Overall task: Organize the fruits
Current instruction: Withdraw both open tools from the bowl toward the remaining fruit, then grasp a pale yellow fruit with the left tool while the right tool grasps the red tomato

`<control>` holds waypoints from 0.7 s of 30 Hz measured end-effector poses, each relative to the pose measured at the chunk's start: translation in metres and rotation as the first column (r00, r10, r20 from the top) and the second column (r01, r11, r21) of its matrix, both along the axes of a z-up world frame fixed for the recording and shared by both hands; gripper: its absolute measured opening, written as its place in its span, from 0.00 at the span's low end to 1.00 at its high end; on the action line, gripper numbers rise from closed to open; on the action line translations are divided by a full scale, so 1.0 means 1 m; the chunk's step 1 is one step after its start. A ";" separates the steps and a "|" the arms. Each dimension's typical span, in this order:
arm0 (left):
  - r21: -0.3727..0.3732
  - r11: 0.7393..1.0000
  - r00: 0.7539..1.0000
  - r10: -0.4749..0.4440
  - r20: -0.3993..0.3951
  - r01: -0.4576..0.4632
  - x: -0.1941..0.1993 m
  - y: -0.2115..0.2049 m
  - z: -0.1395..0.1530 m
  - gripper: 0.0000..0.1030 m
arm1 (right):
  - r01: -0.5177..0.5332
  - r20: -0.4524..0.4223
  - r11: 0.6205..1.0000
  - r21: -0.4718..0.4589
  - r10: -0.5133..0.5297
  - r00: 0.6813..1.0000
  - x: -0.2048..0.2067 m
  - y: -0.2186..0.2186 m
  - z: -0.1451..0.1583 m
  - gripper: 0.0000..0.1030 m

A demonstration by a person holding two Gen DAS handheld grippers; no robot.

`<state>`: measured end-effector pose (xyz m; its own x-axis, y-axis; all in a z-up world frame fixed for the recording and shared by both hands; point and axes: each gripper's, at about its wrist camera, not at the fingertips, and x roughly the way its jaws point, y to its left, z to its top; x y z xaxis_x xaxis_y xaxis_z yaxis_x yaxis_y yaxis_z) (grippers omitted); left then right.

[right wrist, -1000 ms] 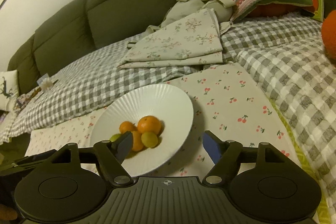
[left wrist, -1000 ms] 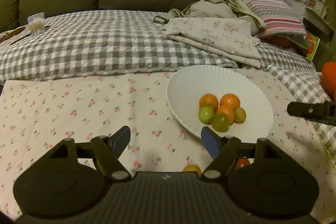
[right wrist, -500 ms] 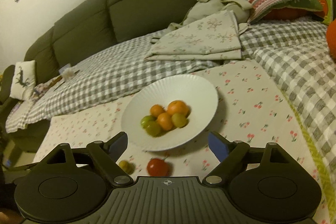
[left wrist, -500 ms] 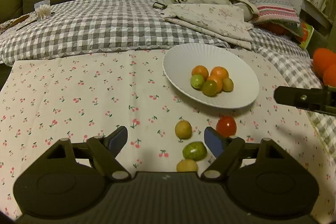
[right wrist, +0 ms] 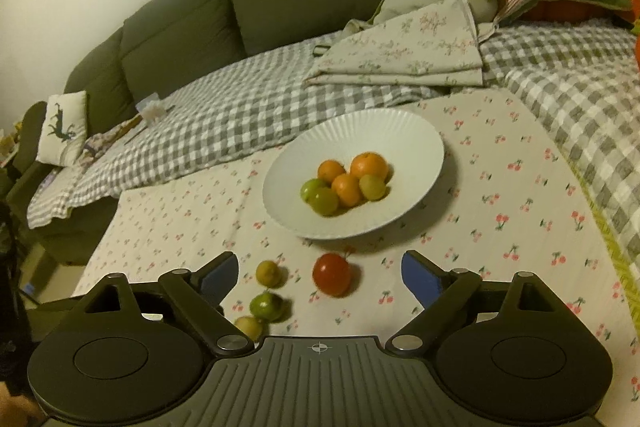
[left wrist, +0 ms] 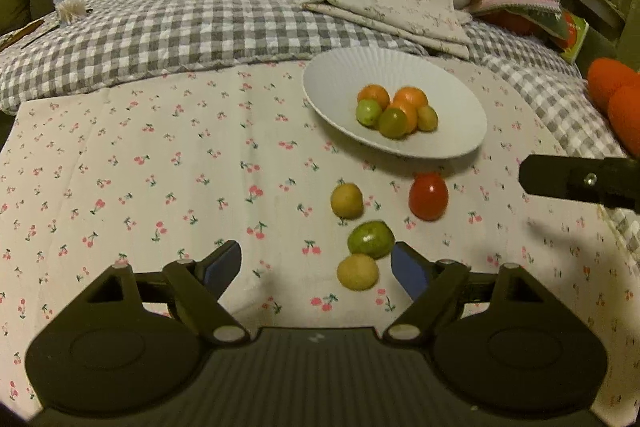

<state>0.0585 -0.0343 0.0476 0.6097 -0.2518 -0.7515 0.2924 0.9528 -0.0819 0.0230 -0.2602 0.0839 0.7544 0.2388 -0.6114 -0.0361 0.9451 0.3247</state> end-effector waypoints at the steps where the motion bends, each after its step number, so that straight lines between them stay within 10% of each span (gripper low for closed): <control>1: 0.007 1.000 1.000 -0.014 -0.005 0.014 -0.001 -0.002 -0.002 0.80 | -0.006 -0.005 1.000 0.000 0.006 1.000 -0.001 0.001 -0.001 0.91; 14: 0.062 0.991 0.993 -0.118 -0.002 0.118 -0.003 -0.026 -0.023 0.74 | -0.032 -0.069 0.999 -0.022 0.030 0.997 0.001 0.009 -0.014 0.94; 21: 0.030 0.993 0.994 -0.110 -0.015 0.110 0.009 -0.029 -0.035 0.37 | -0.018 -0.082 0.999 -0.033 0.015 0.996 0.005 0.009 -0.018 0.94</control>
